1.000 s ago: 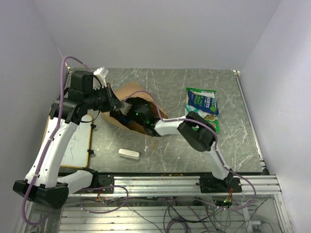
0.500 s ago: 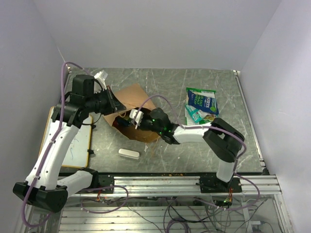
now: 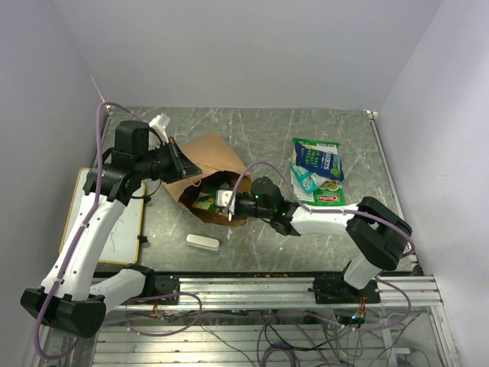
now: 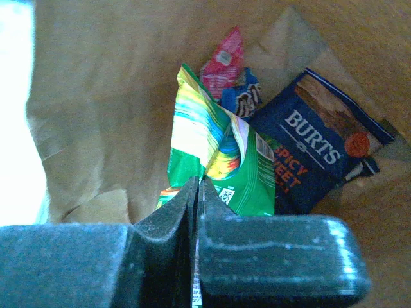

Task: Take the snacks out of the paper bag
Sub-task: Take out the snack from the paper bag.

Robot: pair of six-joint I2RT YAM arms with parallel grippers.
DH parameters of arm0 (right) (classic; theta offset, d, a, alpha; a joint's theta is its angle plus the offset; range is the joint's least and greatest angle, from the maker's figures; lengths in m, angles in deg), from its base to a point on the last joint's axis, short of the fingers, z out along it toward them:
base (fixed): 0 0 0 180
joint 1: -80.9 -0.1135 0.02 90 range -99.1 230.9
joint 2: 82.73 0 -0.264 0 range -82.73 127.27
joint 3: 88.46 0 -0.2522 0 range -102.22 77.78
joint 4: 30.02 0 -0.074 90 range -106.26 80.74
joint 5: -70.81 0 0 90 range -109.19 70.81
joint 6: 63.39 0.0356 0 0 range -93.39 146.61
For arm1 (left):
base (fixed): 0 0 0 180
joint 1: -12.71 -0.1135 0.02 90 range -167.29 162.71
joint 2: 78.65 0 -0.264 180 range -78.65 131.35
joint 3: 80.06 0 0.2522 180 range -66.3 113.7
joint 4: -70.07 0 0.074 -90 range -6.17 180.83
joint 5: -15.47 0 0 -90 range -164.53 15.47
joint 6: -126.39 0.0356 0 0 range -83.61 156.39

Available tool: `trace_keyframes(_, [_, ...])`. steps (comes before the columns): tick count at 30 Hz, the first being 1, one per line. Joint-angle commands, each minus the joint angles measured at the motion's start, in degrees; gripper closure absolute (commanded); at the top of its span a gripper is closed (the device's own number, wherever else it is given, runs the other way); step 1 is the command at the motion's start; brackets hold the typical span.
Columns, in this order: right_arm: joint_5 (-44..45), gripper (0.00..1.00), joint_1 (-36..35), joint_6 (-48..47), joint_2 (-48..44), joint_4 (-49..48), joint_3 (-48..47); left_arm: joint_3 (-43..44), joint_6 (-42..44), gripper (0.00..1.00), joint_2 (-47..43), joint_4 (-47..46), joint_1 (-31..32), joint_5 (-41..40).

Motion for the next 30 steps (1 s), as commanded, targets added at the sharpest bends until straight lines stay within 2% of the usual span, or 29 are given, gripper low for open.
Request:
trace_keyframes(1, [-6.4,1.0,0.5,-10.5,-1.5,7.5,0.2,-1.2,-1.0,0.93,-1.0,-2.8,-0.5,2.5])
trace_keyframes(7, [-6.2,1.0,0.9,-19.0,3.0,16.4,-3.0,-3.0,0.0,0.93,-0.6,-2.5,-0.5,6.4])
trace_keyframes(9, [-5.6,0.89,0.9,-18.7,3.6,17.1,-3.6,-3.4,0.7,0.93,0.3,-1.3,-0.5,7.8])
trace_keyframes(11, [-5.6,0.75,1.0,-17.9,3.9,17.6,-3.5,-4.4,0.9,0.93,0.3,-1.6,-0.5,9.3])
trace_keyframes(15, [-4.6,0.54,0.8,-15.0,3.3,12.4,0.6,-6.3,1.0,0.93,0.6,-1.6,-0.4,11.4])
trace_keyframes(17, [-4.1,0.49,0.7,-15.0,3.3,11.6,1.7,-6.5,0.9,0.93,0.7,-1.8,-0.4,11.7])
trace_keyframes(24, [-4.7,0.45,-0.8,-18.7,6.4,13.4,-0.1,-5.9,0.9,0.93,2.2,-2.1,-0.4,12.6])
trace_keyframes(30, [4.6,0.49,-3.1,-16.8,11.2,7.0,-0.3,-4.9,1.2,0.93,3.5,-2.2,-0.4,12.8])
